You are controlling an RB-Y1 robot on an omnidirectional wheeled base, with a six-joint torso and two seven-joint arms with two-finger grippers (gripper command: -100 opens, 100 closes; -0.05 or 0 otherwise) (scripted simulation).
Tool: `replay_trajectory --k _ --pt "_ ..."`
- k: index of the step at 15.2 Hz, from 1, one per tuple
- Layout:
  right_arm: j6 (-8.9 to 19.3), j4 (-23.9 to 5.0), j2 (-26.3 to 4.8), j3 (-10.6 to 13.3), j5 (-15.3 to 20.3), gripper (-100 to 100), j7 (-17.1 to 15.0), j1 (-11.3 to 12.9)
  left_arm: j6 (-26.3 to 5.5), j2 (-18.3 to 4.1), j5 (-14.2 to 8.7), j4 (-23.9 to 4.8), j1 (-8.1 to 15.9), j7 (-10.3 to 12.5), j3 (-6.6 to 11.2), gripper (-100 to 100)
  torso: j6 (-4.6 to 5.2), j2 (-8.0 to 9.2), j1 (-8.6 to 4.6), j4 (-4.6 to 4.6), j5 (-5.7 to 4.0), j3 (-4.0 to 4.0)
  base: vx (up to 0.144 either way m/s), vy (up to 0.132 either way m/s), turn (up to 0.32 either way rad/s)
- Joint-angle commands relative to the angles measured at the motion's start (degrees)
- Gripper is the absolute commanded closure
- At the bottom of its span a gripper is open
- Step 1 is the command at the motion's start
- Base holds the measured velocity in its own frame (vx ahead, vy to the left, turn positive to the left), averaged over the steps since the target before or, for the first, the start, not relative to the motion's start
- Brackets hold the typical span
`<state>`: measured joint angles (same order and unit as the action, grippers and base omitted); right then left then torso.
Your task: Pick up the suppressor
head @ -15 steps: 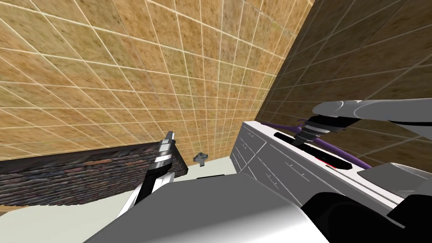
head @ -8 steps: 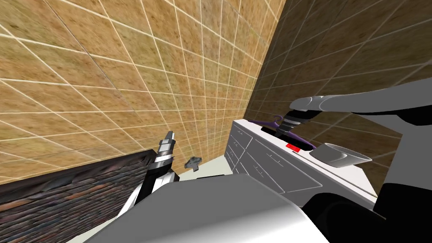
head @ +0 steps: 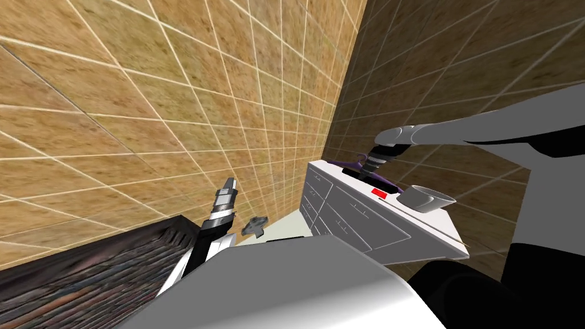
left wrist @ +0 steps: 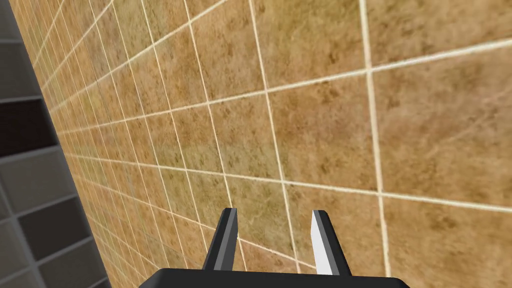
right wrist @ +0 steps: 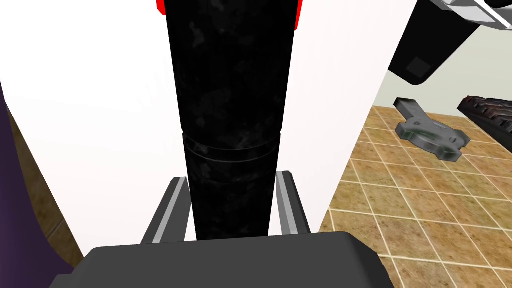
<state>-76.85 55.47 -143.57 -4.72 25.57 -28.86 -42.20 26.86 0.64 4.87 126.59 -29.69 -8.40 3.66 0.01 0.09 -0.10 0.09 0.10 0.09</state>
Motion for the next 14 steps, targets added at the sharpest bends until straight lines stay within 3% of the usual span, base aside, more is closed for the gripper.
replay_trajectory --k 1,2,3,5,6,8,9,12,13,14 --pt "0.74 2.4 -2.2 -0.14 -0.41 100 -1.12 0.84 0.0 0.0 0.0 0.0 0.0 0.0 0.0 0 0.0 0.0 0.0 0.0 0.0 0.0 0.042 -0.05 -0.16" --pt "0.74 2.4 -2.2 -0.14 -0.41 100 -1.12 0.84 0.0 0.0 0.0 0.0 0.01 0.0 -0.01 0 -0.1 0.01 0.05 -0.03 -0.01 -0.02 0.02 -0.029 0.005" --pt "2.06 3.85 -4.61 -1.4 -2.18 100 -2.45 1.2 0.0 0.0 0.0 0.0 0.02 0.0 -0.01 0 -0.17 0.01 0.12 -0.05 0.0 -0.02 0.036 -0.065 -0.226" --pt "2.06 5.46 -6.19 -1.4 -2.18 100 -2.45 1.2 0.0 0.0 0.0 0.0 0.0 0.0 0.0 0 -0.06 0.01 0.07 -0.01 0.02 0.0 0.044 -0.065 -0.249" --pt "3.38 7.52 -8.1 -2.67 -3.96 100 -3.78 1.55 0.0 0.0 0.0 0.0 0.01 0.0 -0.01 0 -0.09 0.02 0.07 -0.03 0.0 -0.01 0.041 -0.076 -0.382" --pt "3.38 8.52 -10.18 -2.67 -3.96 100 -3.78 1.55 0.0 0.0 0.0 0.0 0.0 0.0 0.0 0 0.02 0.07 -0.03 0.01 -0.01 0.04 0.05 -0.068 -0.284" --pt "4.7 11.54 -11.73 -3.94 -5.74 100 -5.11 1.91 0.0 0.0 0.0 0.0 0.02 0.0 -0.01 0 -0.08 0.05 0.02 -0.01 0.01 0.02 0.06 -0.067 -0.317" --pt "4.7 11.58 -14.16 -3.94 -5.74 100 -5.11 1.91 0.0 0.0 0.0 0.0 0.02 0.0 -0.01 0 -0.1 0.0 0.07 -0.03 0.02 -0.02 0.05 -0.042 -0.163" --pt "6.02 14.34 -16.21 -5.2 -7.51 100 -6.43 2.27 0.0 0.0 0.0 0.0 0.02 0.0 -0.01 0 -0.16 0.02 0.17 -0.02 0.06 -0.01 0.052 -0.044 -0.301" --pt "6.02 14.64 -17.28 -5.2 -7.51 100 -6.43 2.27 0.0 0.0 0.0 0.0 0.0 0.0 0.0 0 -0.04 0.02 0.15 0.0 0.06 0.01 0.071 -0.054 -0.377"
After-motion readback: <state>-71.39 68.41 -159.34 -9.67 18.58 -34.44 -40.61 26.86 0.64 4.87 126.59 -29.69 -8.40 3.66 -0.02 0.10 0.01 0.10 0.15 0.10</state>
